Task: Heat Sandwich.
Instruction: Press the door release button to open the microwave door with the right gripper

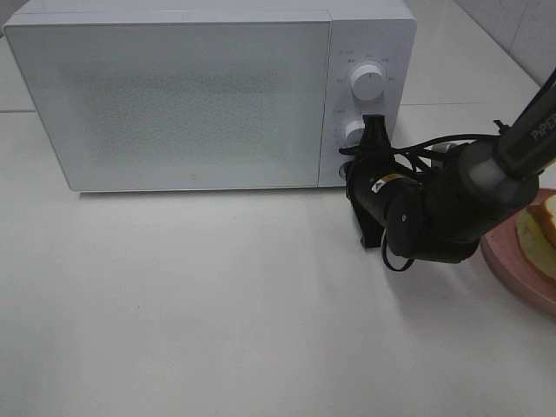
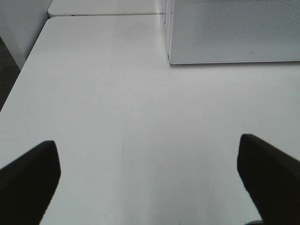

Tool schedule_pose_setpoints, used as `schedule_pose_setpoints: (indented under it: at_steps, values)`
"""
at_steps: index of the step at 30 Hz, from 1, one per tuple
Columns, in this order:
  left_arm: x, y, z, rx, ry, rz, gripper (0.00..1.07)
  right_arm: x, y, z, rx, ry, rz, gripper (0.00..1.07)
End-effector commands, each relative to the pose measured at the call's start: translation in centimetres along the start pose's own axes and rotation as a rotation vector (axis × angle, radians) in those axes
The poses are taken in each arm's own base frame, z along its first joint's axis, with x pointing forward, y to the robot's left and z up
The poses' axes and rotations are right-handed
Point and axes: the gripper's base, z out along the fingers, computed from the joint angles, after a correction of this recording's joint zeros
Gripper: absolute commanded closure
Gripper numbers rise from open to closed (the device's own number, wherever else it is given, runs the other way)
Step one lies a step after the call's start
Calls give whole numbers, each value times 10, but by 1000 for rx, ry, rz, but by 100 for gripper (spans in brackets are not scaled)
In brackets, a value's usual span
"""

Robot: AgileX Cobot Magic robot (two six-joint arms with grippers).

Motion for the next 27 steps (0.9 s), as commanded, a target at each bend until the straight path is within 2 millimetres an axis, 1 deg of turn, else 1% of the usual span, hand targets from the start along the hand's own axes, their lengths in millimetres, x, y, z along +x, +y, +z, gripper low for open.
schedule_pose_setpoints:
  at_steps: [1,5,8,9,11,13,14,18,21,27]
  values:
    - [2,0,-3,-1,-30,-6,9,-5,39,1,-246,-43,2,107]
    - [2,0,-3,-1,-30,-6,9,-4,46,3,-277,-46,14,107]
    - [2,0,-3,-1,-30,-6,9,-3,55,6,-339,-60,23,107]
    - [2,0,-3,-1,-30,-6,9,-3,62,9,-396,-82,18,107]
    - [2,0,-3,-1,-30,-6,9,-3,66,11,-426,-96,19,107]
    - [2,0,-3,-1,-30,-6,9,-9,76,17,-495,-132,29,107]
    - [2,0,-3,-1,-30,-6,9,-9,76,17,-495,-132,29,107]
    - [2,0,-3,-1,-30,-6,9,-12,93,22,-542,-151,10,107]
    - [2,0,-3,-1,-30,-6,9,-10,96,23,-549,-144,0,107]
    - [2,0,-3,-1,-30,-6,9,-10,94,23,-533,-137,-5,107]
